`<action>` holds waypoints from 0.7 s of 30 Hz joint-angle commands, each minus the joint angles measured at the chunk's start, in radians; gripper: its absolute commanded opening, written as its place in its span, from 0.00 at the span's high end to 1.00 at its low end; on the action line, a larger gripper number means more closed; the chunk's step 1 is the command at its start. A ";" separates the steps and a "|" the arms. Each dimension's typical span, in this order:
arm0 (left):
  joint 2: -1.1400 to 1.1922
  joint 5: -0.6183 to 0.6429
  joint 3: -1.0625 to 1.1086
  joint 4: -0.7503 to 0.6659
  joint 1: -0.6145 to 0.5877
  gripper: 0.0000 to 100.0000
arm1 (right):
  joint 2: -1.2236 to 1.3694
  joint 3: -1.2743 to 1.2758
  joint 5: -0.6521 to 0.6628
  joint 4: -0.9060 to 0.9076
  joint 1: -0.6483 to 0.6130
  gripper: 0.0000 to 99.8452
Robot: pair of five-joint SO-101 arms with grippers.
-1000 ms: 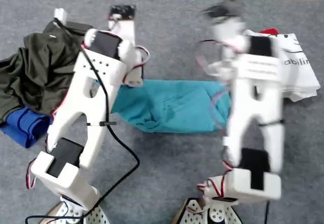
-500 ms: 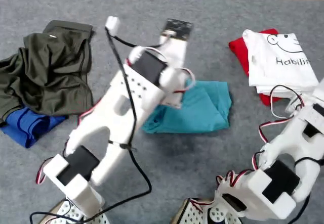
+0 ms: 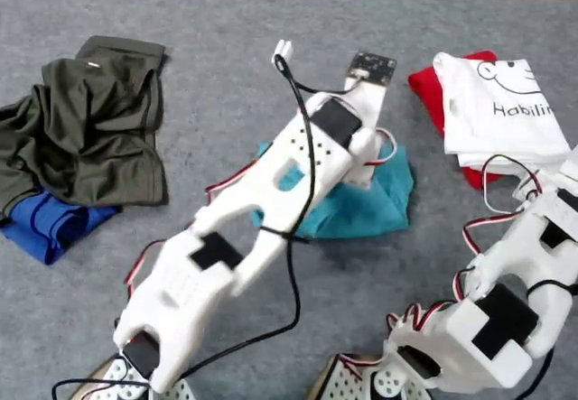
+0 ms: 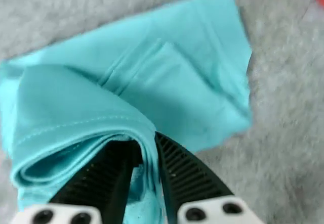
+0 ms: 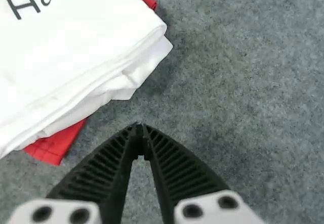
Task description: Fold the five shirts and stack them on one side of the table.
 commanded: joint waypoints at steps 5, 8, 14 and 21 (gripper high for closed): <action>0.229 0.008 -0.381 0.009 0.029 0.98 | 0.004 -0.018 -0.003 -0.021 0.007 1.00; 0.268 0.017 -0.448 0.026 0.054 0.98 | 0.004 -0.018 -0.003 -0.020 -0.001 1.00; 0.286 0.057 -0.486 0.002 0.074 0.98 | 0.001 -0.013 -0.003 -0.015 -0.015 1.00; 0.286 0.086 -0.483 -0.069 0.086 0.98 | 0.002 -0.012 -0.003 -0.014 -0.015 1.00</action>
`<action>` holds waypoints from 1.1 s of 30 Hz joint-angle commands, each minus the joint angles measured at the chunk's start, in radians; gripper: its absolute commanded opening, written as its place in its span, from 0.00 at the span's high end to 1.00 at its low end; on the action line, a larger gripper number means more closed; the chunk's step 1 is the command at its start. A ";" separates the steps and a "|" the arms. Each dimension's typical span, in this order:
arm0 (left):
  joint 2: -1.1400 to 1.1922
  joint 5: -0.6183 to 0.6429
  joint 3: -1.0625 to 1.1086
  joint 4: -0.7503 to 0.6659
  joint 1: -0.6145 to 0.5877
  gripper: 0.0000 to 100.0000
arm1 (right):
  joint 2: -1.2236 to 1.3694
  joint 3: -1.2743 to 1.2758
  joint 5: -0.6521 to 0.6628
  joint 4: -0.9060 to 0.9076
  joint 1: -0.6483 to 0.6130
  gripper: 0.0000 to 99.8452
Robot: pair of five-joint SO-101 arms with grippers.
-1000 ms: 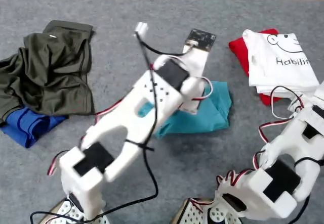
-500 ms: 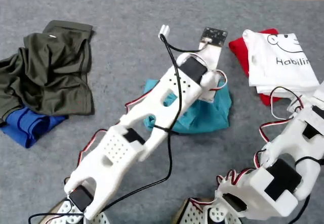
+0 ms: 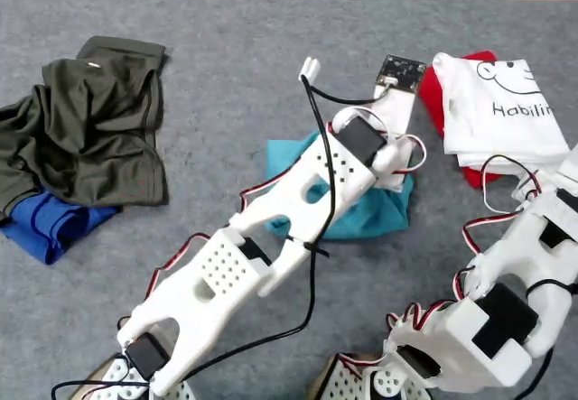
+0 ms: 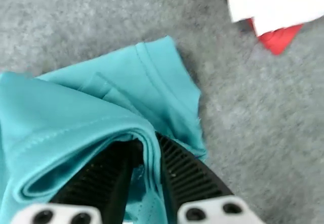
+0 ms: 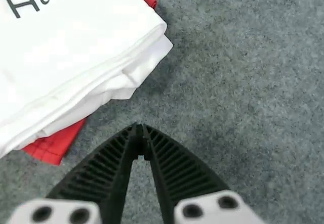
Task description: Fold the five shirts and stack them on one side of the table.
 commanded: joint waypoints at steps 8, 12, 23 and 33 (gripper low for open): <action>-0.018 0.064 -0.048 -0.081 0.014 0.98 | -0.004 -0.012 -0.003 -0.014 -0.015 1.00; -0.018 0.064 -0.048 -0.075 0.012 0.93 | -0.005 -0.012 -0.003 -0.014 -0.015 1.00; -0.059 0.124 -0.130 0.077 -0.109 0.80 | -0.010 -0.012 -0.003 -0.012 -0.015 1.00; -0.188 0.043 -0.267 0.235 -0.430 0.98 | -0.171 -0.041 0.164 0.210 -0.101 1.00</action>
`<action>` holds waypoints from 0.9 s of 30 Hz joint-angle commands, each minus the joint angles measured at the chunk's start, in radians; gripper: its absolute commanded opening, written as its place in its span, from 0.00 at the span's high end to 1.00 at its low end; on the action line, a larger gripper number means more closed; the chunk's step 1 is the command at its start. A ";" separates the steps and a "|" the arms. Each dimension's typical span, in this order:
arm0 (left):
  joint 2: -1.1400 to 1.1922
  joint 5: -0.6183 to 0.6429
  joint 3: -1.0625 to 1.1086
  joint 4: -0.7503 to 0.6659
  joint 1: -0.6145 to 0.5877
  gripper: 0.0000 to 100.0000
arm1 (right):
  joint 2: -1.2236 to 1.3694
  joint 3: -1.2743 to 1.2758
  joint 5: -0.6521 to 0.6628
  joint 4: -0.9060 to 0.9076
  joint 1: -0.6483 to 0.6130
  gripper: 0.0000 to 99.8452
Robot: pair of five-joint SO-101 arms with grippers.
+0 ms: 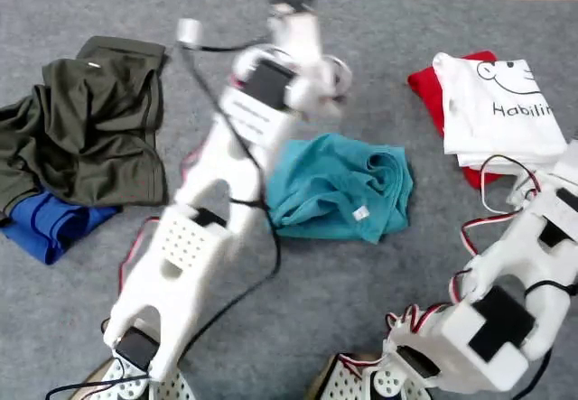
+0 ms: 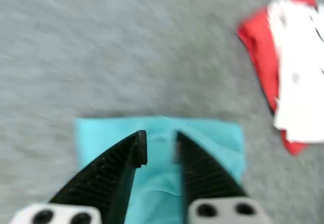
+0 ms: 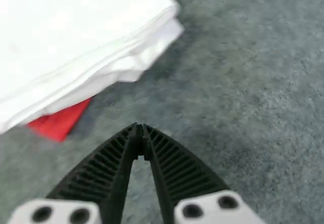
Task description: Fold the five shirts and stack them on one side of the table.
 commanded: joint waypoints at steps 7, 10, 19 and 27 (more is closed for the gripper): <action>-0.294 -0.144 0.230 0.020 -0.241 0.98 | -0.358 -0.105 0.305 0.445 -0.341 1.00; -0.437 -0.189 0.485 0.020 -0.245 0.98 | -0.406 -0.137 0.394 0.548 -0.526 1.00; -0.889 -0.281 1.183 -0.061 -0.282 0.98 | -0.122 -0.295 0.373 0.555 -0.788 1.00; -1.202 -0.284 1.741 -0.307 -0.364 0.98 | 0.338 -0.654 0.351 0.557 -0.756 1.00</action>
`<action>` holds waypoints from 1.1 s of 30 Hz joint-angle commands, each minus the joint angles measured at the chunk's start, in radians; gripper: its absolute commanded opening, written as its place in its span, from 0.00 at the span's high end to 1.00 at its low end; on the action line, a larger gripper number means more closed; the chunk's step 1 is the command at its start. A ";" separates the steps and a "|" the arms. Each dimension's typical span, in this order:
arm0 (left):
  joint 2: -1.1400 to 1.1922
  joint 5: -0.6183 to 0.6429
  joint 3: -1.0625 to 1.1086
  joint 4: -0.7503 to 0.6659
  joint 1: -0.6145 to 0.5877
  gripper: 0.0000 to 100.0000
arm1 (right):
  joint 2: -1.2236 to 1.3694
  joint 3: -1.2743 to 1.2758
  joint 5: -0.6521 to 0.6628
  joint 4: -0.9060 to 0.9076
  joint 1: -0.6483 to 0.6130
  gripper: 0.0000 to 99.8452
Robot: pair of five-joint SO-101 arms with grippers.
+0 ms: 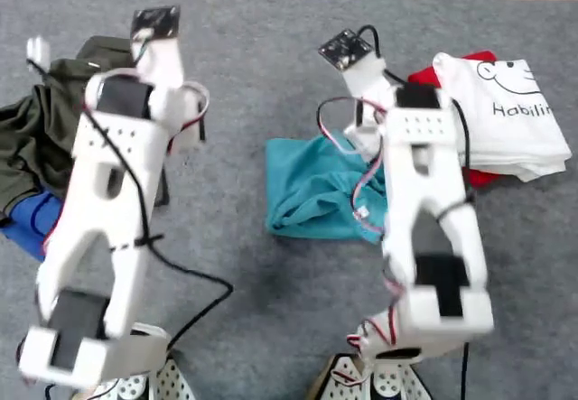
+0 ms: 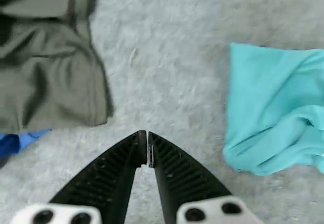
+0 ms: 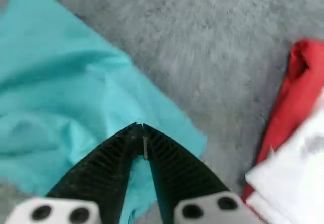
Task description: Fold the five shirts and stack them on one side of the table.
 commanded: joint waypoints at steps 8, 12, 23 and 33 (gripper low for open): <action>-0.348 -0.048 0.462 -0.190 -0.086 0.98 | 0.478 -0.610 -0.008 0.104 0.131 1.00; -0.395 -0.052 0.526 -0.227 -0.126 0.98 | 0.556 -0.858 0.002 0.313 0.156 1.00; -0.398 -0.051 0.706 -0.361 -0.161 0.98 | 0.504 -1.038 -0.017 0.637 0.022 1.00; -0.386 -0.051 0.977 -0.766 -0.296 0.98 | 0.294 -0.552 -0.066 0.526 -0.038 1.00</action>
